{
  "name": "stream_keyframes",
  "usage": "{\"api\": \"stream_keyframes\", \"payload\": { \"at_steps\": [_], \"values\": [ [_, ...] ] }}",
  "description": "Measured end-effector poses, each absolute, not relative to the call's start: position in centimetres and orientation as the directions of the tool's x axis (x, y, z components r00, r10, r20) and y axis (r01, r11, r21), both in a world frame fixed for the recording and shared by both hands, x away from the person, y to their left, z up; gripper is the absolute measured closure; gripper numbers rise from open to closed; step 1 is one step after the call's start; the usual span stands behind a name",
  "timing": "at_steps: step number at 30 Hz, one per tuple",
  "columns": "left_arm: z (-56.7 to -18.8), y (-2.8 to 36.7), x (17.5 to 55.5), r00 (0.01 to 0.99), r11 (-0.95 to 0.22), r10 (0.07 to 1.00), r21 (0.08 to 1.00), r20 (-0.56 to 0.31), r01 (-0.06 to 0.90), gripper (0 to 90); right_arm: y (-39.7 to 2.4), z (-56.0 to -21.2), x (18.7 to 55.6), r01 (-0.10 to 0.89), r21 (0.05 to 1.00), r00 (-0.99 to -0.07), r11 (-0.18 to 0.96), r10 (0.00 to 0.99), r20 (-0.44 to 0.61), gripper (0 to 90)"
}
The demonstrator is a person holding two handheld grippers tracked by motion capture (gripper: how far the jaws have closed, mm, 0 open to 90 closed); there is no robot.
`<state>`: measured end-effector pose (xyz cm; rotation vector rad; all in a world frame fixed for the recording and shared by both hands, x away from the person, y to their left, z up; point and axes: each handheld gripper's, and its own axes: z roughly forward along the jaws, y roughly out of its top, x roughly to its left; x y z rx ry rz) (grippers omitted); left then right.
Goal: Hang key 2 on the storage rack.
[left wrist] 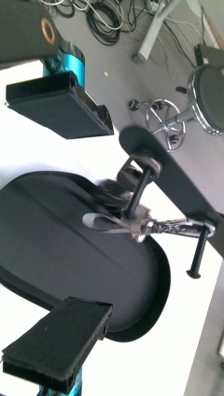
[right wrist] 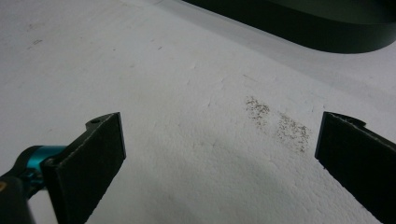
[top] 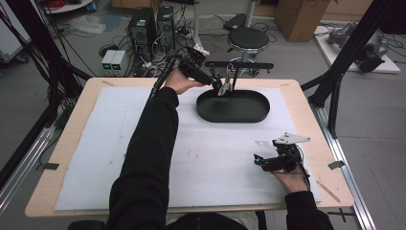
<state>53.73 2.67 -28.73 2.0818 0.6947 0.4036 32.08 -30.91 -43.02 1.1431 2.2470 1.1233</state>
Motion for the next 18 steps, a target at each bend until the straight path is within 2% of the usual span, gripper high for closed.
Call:
{"api": "stream_keyframes", "payload": {
  "at_steps": [4, 8, 13, 18],
  "values": [
    [-28.8, 3.7, 53.1, 0.817, -0.420, 0.576, 0.844, -0.036, 0.333, 7.3, -31.0, -43.0, 32.1, 0.498, 0.794, -0.597, 0.350, 0.802, 0.021, 0.8],
    [-29.0, 4.8, 52.3, 0.816, -0.411, 0.577, 0.849, -0.042, 0.334, 6.9, -31.0, -43.1, 32.1, 0.500, 0.794, -0.592, 0.344, 0.806, 0.023, 0.8],
    [-29.2, 6.4, 51.7, 0.839, -0.394, 0.534, 0.845, -0.108, 0.360, 6.5, -30.8, -43.1, 32.1, 0.498, 0.793, -0.598, 0.351, 0.801, 0.022, 0.8],
    [-29.8, 7.3, 51.3, 0.839, -0.397, 0.530, 0.837, -0.126, 0.376, 6.5, -30.8, -43.1, 32.1, 0.502, 0.791, -0.595, 0.349, 0.803, 0.024, 0.8]
  ]
}}
